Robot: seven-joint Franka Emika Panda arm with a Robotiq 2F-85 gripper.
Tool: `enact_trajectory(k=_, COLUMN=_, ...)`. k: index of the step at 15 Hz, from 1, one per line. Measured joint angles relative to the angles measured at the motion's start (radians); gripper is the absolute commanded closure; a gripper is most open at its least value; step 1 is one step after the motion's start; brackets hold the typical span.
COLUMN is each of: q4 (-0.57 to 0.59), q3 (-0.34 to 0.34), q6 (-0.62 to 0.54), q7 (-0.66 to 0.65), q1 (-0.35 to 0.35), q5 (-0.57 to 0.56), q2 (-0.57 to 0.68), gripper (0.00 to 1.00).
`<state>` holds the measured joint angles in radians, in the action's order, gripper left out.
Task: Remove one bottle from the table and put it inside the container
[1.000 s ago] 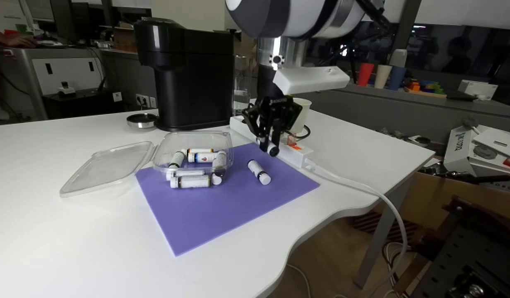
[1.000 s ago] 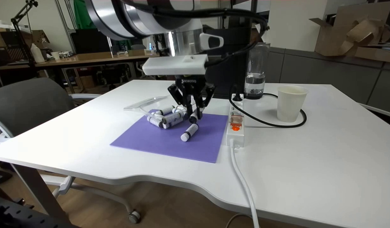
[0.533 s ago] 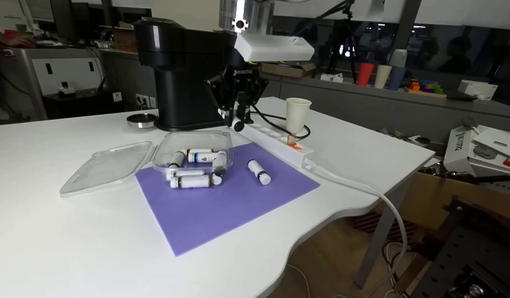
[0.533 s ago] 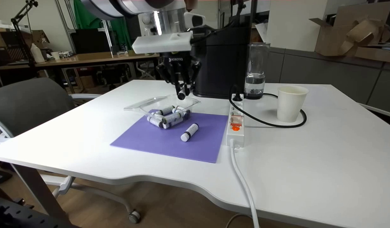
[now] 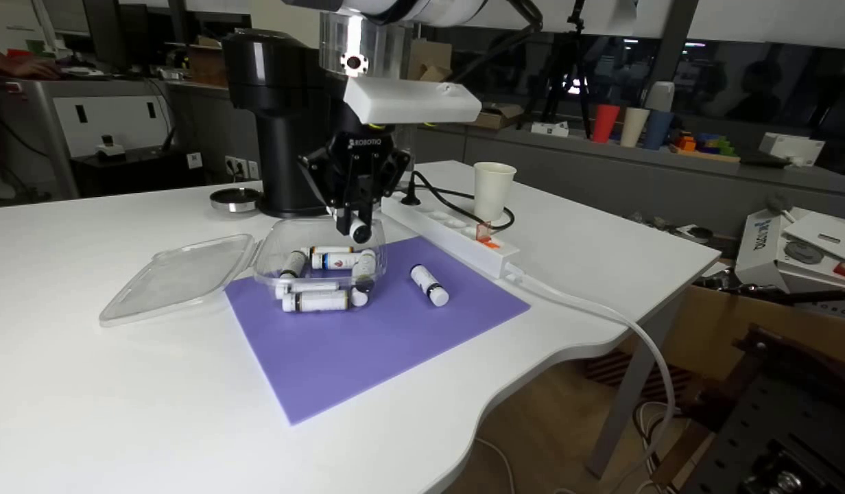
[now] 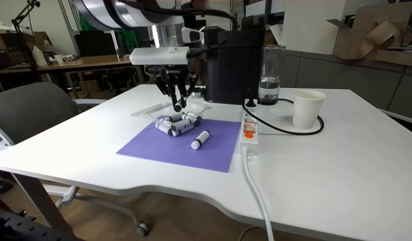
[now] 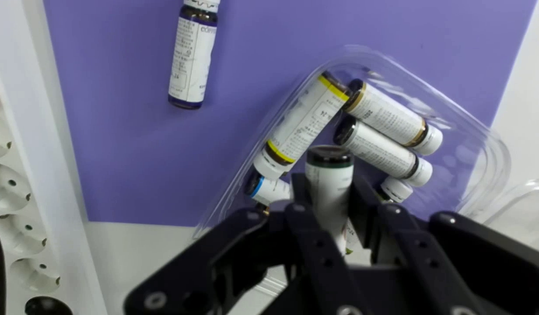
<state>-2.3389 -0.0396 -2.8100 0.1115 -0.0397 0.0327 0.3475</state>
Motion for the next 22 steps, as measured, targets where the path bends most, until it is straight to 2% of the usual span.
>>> enact_trajectory(k=7, q4=0.051, q3=-0.006, q6=-0.004, q7=0.007, q1=0.000, q5=0.000, q2=0.093, gripper=0.93)
enact_trajectory(k=8, q4=0.057, q3=-0.008, q6=-0.004, q7=0.007, q1=0.001, q5=-0.001, q2=0.099, gripper=0.88)
enact_trajectory(k=9, q4=0.064, q3=-0.009, q6=-0.004, q7=0.007, q1=0.002, q5=-0.001, q2=0.106, gripper=0.48)
enact_trajectory(k=10, q4=0.070, q3=-0.010, q6=-0.004, q7=0.007, q1=0.004, q5=-0.002, q2=0.113, gripper=0.47)
enact_trajectory(k=17, q4=0.098, q3=-0.013, q6=-0.008, q7=0.008, q1=0.014, q5=-0.016, q2=0.135, gripper=0.02)
enact_trajectory(k=22, q4=0.098, q3=-0.014, q6=-0.004, q7=0.012, q1=0.024, q5=-0.032, q2=0.085, gripper=0.00)
